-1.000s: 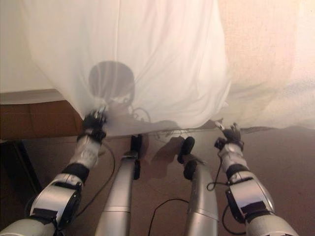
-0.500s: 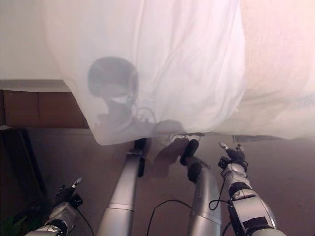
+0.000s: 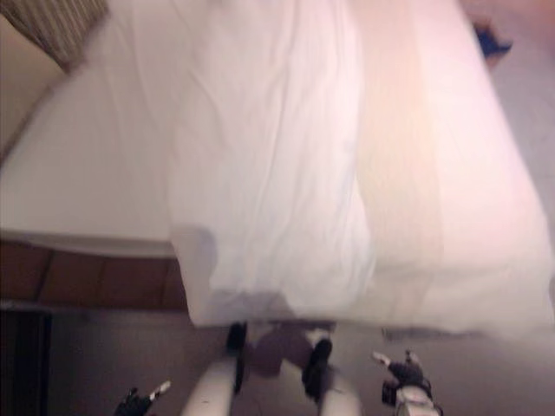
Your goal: Make the bed
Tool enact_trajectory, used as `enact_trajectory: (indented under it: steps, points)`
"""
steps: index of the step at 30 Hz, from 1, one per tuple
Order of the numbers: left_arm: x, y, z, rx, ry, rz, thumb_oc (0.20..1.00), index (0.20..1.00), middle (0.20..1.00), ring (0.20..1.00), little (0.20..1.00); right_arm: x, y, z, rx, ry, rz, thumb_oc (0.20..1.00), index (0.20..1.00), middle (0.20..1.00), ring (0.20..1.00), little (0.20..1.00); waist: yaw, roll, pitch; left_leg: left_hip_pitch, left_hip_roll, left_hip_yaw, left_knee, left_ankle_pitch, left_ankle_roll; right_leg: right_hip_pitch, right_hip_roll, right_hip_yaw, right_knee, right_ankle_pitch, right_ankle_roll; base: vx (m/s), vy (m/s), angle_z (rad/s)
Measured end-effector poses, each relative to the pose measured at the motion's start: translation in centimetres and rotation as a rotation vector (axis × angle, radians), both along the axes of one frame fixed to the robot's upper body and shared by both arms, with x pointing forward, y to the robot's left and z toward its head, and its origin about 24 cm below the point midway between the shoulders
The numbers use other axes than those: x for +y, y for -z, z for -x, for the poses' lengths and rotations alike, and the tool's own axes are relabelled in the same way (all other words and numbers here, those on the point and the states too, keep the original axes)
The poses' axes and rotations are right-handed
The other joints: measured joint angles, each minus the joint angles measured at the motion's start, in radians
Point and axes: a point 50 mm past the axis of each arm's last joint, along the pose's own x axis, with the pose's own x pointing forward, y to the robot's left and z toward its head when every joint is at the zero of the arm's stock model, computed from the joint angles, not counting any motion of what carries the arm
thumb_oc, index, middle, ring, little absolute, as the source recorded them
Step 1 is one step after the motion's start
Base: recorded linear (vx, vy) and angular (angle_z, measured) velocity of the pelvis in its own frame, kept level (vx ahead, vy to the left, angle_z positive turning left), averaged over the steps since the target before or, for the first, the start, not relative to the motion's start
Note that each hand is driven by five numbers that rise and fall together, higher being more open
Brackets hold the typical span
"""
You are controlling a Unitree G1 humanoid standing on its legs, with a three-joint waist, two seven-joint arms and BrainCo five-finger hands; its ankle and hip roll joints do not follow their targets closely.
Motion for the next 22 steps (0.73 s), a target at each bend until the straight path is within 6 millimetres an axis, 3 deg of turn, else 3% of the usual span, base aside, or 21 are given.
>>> enact_trajectory:
  steps: [1,3,5,6,8,15,22]
  points:
    - [-0.1,0.4,1.4,0.041,0.045,-0.008,1.0,1.0,1.0,1.0,1.0,0.3,0.7,1.7,0.045,-0.007,-0.012,1.0,1.0,1.0,1.0,1.0,0.001,0.008,-0.08,0.021,0.001,-0.003,-0.025,-0.014,-0.002,0.022,0.003,-0.001,-0.031,-0.01,0.009,0.07,-0.03,0.08]
    - [-0.6,0.8,2.6,0.088,0.108,-0.011,1.0,1.0,1.0,1.0,1.0,0.1,1.2,3.0,0.073,0.035,-0.028,1.0,1.0,1.0,1.0,1.0,0.009,0.013,-0.159,0.048,0.003,0.0,-0.065,-0.002,0.0,0.05,0.011,-0.012,-0.071,0.0,0.012,0.08,-0.058,0.06]
    - [-0.9,0.9,2.8,0.121,0.204,-0.039,1.0,1.0,1.0,1.0,1.0,0.2,1.7,4.4,0.134,0.02,-0.026,1.0,1.0,1.0,1.0,1.0,0.014,0.016,-0.2,0.111,0.009,-0.005,-0.131,0.021,-0.005,0.127,0.031,-0.032,-0.149,0.029,0.015,0.06,-0.042,0.1]
    - [-1.3,1.1,3.3,0.142,0.258,-0.049,1.0,1.0,1.0,1.0,1.0,0.0,2.0,5.5,0.172,0.014,-0.019,1.0,1.0,1.0,1.0,1.0,0.014,0.017,-0.255,0.118,0.012,-0.007,-0.147,0.02,-0.006,0.128,0.034,-0.036,-0.165,0.026,0.017,0.04,-0.027,0.07]
    - [-1.3,1.2,4.1,0.171,0.299,-0.059,1.0,1.0,1.0,1.0,1.0,0.2,2.2,6.0,0.201,-0.013,-0.013,1.0,1.0,1.0,1.0,1.0,0.016,0.023,-0.309,0.142,0.017,-0.007,-0.172,0.024,-0.008,0.165,0.049,-0.041,-0.204,0.036,0.018,0.01,-0.015,0.02]
    - [-1.4,1.4,4.8,0.199,0.332,-0.074,1.0,1.0,1.0,1.0,1.0,0.4,2.5,7.3,0.26,-0.038,-0.01,1.0,1.0,1.0,1.0,1.0,0.022,0.034,-0.394,0.172,0.024,-0.011,-0.203,0.025,-0.016,0.214,0.067,-0.051,-0.261,0.048,0.02,0.01,0.0,0.02]
    - [-1.3,1.6,5.9,0.239,0.324,-0.07,1.0,1.0,1.0,1.0,1.0,0.4,2.6,7.6,0.279,-0.033,-0.012,1.0,1.0,1.0,1.0,1.0,0.043,0.026,-0.412,0.187,0.024,-0.015,-0.21,0.025,-0.016,0.227,0.067,-0.054,-0.262,0.046,0.023,0.02,-0.004,0.01]
